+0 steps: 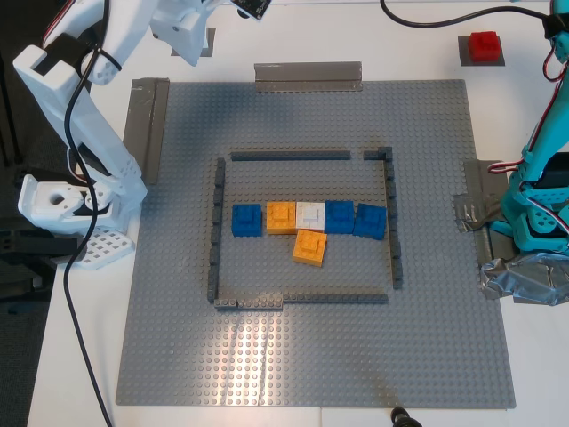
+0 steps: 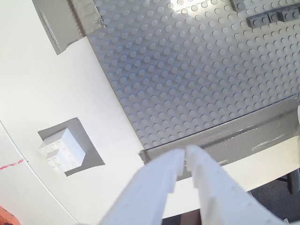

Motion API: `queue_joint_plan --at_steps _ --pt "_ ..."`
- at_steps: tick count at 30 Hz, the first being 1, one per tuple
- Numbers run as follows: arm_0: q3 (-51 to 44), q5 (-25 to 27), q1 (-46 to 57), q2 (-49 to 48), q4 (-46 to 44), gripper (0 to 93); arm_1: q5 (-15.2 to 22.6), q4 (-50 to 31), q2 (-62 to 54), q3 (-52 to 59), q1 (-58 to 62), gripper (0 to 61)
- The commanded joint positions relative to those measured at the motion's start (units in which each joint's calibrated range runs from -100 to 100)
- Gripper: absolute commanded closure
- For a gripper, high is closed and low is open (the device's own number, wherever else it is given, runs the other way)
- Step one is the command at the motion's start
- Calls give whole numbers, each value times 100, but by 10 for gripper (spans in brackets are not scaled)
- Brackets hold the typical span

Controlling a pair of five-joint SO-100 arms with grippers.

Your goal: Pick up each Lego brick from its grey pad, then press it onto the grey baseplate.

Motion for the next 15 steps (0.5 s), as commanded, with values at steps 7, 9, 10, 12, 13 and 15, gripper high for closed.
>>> queue_joint_plan --at_steps 7,9,10,12,13,15 --pt "-70 21 -230 -241 113 927 630 -1184 -539 791 795 612" --pt "-70 21 -230 -241 113 927 635 -1184 -539 800 795 612" --pt "-70 21 -230 -241 113 927 635 -1184 -539 800 795 612" --pt "-52 21 -230 -241 113 927 640 -1184 -539 791 795 612" --pt "-52 21 -230 -241 113 927 640 -1184 -539 773 802 612" --pt "-52 21 -230 -241 113 927 649 -1184 -548 773 831 612"
